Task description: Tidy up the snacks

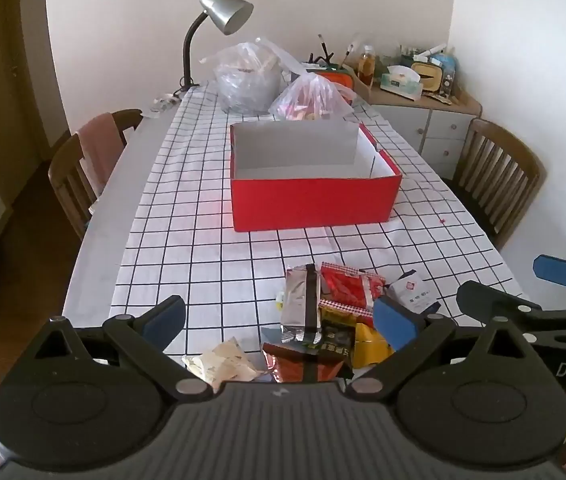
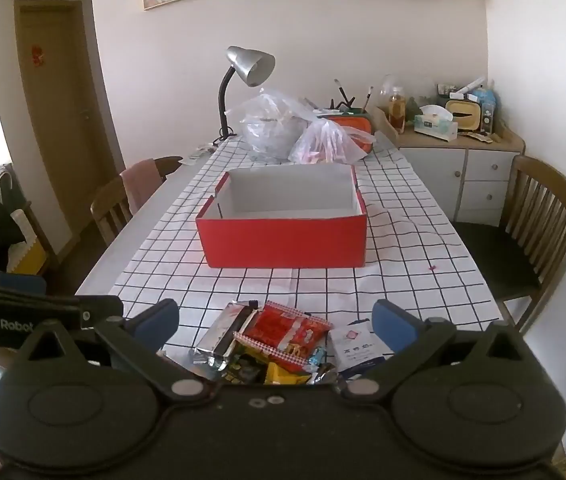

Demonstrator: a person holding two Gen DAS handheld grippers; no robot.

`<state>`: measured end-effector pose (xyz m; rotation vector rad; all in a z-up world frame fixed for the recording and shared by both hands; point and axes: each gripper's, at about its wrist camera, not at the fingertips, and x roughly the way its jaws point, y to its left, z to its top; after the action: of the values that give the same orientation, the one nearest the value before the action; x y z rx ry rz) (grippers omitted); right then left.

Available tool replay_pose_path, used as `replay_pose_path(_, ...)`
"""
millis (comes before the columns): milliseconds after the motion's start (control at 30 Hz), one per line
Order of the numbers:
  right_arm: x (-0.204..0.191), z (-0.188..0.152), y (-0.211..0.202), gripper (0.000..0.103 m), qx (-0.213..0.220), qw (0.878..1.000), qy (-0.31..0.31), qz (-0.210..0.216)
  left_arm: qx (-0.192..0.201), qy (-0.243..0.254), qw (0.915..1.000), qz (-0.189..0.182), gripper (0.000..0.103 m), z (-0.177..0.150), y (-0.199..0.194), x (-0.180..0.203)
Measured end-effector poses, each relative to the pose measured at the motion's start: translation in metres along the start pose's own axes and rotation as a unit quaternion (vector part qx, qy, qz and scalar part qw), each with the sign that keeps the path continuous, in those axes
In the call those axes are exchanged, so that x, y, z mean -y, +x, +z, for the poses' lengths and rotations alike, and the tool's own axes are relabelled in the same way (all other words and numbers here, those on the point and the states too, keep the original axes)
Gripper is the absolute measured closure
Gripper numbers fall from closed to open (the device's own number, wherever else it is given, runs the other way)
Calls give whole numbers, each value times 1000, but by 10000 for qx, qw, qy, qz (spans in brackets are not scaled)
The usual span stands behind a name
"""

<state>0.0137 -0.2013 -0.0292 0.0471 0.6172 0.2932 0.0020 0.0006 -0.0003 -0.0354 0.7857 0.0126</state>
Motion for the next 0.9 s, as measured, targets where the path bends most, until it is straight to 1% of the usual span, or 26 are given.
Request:
replay_pose_path(33, 1, 2, -2, 0, 57, 9998, 21, 166, -14, -24, 10000, -10, 2, 1, 1, 0)
replay_pose_path(67, 0, 2, -1, 0, 47, 9999, -18, 163, 125, -92, 9999, -60, 2, -5, -3, -3)
replay_pose_path(167, 1, 3, 1, 0, 30, 9999, -20, 166, 75, -144, 9998, -73, 2, -7, -3, -6)
replay_pose_path(200, -1, 1, -7, 0, 49, 9998, -39, 168, 69, -159, 9998, -80, 2, -7, -3, -7)
replay_pose_path(267, -2, 0, -7, 0, 57, 9999, -59, 152, 46, -185, 9998, -84, 2, -8, -3, -10)
replay_pose_path(300, -2, 0, -8, 0, 73, 9998, -76, 145, 96, -38, 9999, -75, 2, -5, -7, -6)
replay_pose_path(567, -2, 0, -11, 0, 126, 9998, -94, 96, 44, 15, 10000, -44, 2, -5, -13, -4)
replay_pose_path(900, -2, -1, -13, 0, 107, 9999, -55, 37, 77, -7, 9999, -83, 2, -4, -13, -2)
